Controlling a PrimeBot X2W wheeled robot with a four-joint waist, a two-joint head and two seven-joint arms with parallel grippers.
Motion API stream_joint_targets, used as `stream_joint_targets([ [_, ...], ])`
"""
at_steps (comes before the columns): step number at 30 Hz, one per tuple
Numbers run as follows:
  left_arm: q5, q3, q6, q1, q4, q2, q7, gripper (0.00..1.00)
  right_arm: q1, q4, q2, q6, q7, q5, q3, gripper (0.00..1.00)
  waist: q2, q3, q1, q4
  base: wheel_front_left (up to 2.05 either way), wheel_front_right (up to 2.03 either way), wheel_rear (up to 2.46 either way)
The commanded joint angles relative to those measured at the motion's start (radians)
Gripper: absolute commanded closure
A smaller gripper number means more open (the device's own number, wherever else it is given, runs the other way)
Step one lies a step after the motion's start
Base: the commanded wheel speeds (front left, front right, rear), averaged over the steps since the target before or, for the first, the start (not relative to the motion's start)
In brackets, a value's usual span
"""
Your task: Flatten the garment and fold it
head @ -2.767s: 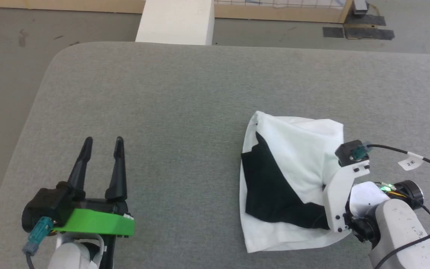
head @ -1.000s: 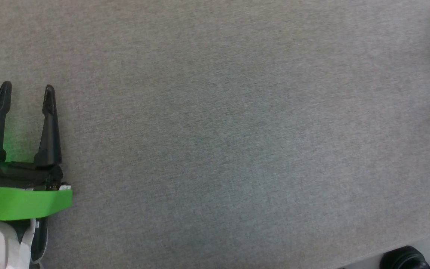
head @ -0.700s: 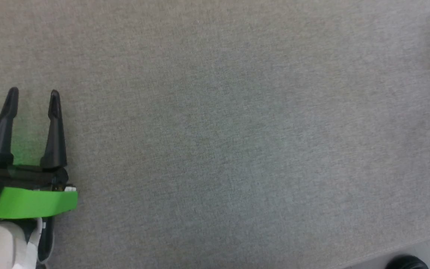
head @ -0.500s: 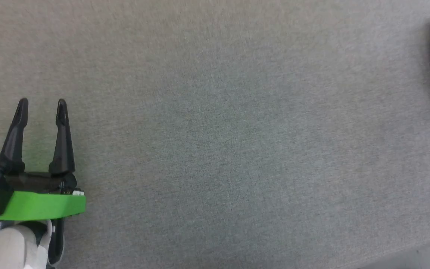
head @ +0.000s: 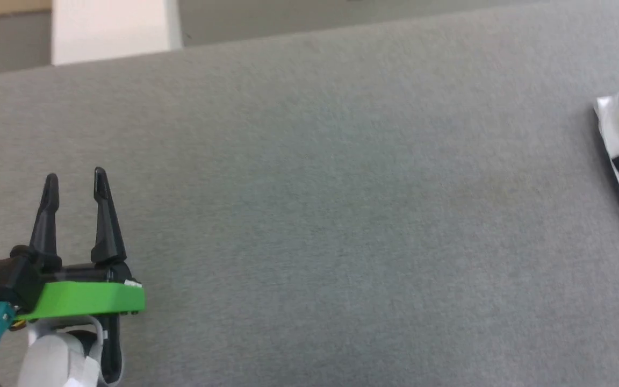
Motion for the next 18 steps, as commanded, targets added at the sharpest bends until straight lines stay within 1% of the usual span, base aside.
stream_joint_targets([
  [1,-0.002,0.0,0.009,-0.011,0.015,-0.009,-0.006,0.0,0.032,-0.023,0.044,-0.002,-0.032,0.014,0.002,0.0,0.0,-0.114,0.0001,0.105,0.0,0.0,0.0],
  [6,-0.013,-0.005,0.029,-0.022,0.062,-0.035,-0.005,0.0,0.131,-0.088,0.189,-0.002,-0.142,0.013,0.004,0.0,0.0,-0.163,0.0001,0.154,0.0,0.0,0.0],
  [8,-0.017,-0.011,0.034,-0.025,0.079,-0.043,-0.001,0.0,0.182,-0.1,0.223,-0.002,-0.177,0.011,0.01,0.0,0.0,-0.177,0.0001,0.17,0.0,0.0,0.0],
  [10,-0.018,-0.018,0.037,-0.027,0.092,-0.049,-0.001,0.0,0.234,-0.097,0.241,-0.002,-0.211,0.017,0.018,0.0,0.0,-0.19,0.0001,0.182,0.0,0.0,0.0],
  [13,-0.007,-0.029,0.044,-0.025,0.111,-0.052,-0.001,0.0,0.307,-0.078,0.249,-0.002,-0.262,0.036,0.03,0.0,0.0,-0.204,0.0001,0.192,0.0,0.0,0.0],
  [15,-0.002,-0.038,0.046,-0.024,0.123,-0.056,-0.002,0.0,0.358,-0.048,0.25,-0.002,-0.294,0.07,0.037,0.0,0.0,-0.212,0.0001,0.199,0.0,0.0,0.0],
  [18,0.011,-0.057,0.049,-0.02,0.143,-0.06,-0.002,0.0,0.43,-0.001,0.25,-0.002,-0.328,0.073,0.055,0.0,0.0,-0.221,0.0001,0.203,0.0,0.0,0.0],
])
